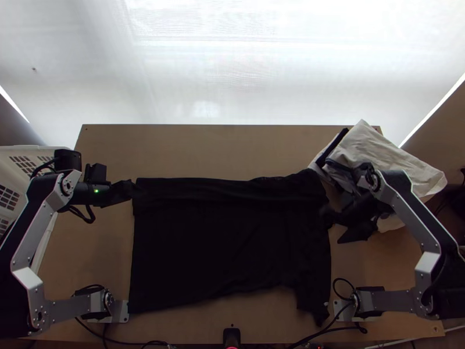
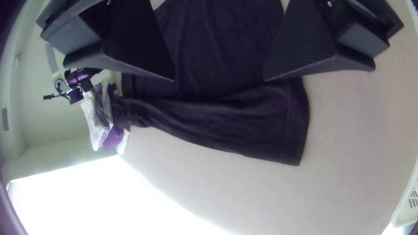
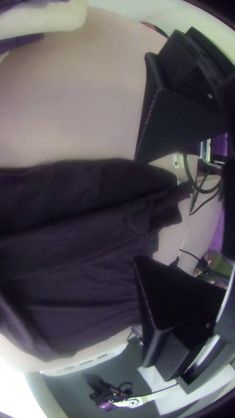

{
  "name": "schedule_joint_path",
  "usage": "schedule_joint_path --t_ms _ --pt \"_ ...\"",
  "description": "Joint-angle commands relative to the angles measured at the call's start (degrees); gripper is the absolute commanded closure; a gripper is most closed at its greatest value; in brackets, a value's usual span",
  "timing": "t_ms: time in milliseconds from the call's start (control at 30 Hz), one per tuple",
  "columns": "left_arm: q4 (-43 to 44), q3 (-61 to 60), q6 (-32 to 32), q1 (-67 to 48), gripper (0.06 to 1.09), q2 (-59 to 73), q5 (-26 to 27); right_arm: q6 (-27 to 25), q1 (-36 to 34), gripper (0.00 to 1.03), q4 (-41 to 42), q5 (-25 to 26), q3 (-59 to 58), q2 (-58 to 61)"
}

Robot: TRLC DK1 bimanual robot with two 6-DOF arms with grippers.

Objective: Fold the t-shirt

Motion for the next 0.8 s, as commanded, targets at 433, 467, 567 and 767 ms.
schedule_joint_path --t_ms 433,467,567,767 --pt "-3.89 4.38 -1.60 -0.88 0.11 -2.23 0.00 -5.93 -0.18 0.09 4.03 1.23 -16.04 -5.96" --pt "-3.89 4.56 -1.60 -0.88 0.11 -2.23 0.00 -9.44 -2.64 0.09 3.94 1.06 -16.39 -6.66" --pt "-3.89 4.56 -1.60 -0.96 0.11 -2.15 0.00 -9.62 -4.57 0.19 5.61 1.76 -17.18 -6.75" --pt "-3.89 4.47 -1.60 -1.23 0.11 -2.15 0.00 -9.00 -4.84 0.25 6.67 1.76 -17.53 -5.52"
